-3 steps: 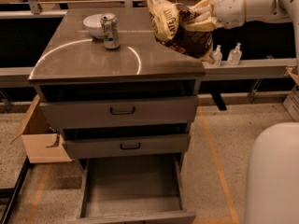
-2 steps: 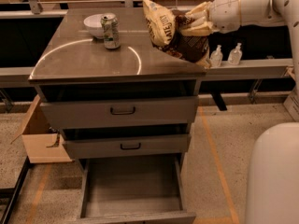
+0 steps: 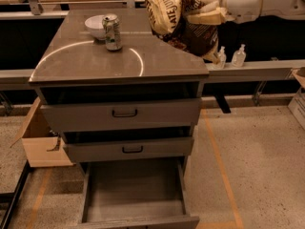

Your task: Place brown chip bag into bottom drawer

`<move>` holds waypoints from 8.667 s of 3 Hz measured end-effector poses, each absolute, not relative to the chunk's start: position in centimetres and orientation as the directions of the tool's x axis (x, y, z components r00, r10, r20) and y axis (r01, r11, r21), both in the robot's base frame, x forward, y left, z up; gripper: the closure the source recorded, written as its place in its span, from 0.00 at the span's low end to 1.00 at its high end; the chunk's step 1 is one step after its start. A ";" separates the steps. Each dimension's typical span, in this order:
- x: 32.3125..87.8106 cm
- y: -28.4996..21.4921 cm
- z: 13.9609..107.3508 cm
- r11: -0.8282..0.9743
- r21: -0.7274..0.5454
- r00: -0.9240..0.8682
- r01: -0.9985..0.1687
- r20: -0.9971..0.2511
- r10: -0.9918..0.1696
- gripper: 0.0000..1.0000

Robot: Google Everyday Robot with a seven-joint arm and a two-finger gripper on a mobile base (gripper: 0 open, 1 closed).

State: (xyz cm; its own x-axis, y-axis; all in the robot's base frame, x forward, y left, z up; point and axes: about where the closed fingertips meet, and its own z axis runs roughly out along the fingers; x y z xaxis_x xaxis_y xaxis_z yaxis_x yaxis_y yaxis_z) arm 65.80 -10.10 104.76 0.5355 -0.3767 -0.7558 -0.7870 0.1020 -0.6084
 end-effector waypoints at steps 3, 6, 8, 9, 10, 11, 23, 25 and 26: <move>55.5 -0.3 102.3 0.102 -0.580 0.546 -0.808 -0.802 -0.241 1.00; 50.4 6.8 92.3 -0.047 -0.482 0.478 -0.875 -0.845 -0.239 1.00; 48.8 7.9 82.9 -0.091 -0.428 0.428 -0.899 -0.818 -0.385 1.00; 48.7 7.9 82.9 -0.092 -0.427 0.428 -0.900 -0.818 -0.384 1.00; 48.7 7.1 78.4 -0.086 -0.421 0.410 -0.903 -0.782 -0.469 1.00; 49.6 4.6 70.2 -0.054 -0.422 0.376 -0.905 -0.732 -0.569 1.00; 55.3 7.6 24.3 -0.104 -0.282 0.236 -0.954 -0.487 -0.841 0.59; 55.2 8.1 22.8 -0.063 -0.267 0.186 -0.962 -0.466 -0.865 0.05; 55.1 7.0 23.6 -0.015 -0.264 0.144 -0.964 -0.477 -0.867 0.00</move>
Offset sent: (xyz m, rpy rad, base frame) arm -0.1383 0.1479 -0.1179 0.0772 0.1847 0.1509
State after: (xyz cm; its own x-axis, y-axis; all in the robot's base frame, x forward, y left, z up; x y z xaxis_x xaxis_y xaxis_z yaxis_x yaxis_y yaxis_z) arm 55.13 7.00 23.56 0.1443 -0.8668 -0.4773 -0.9645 -0.0153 -0.2637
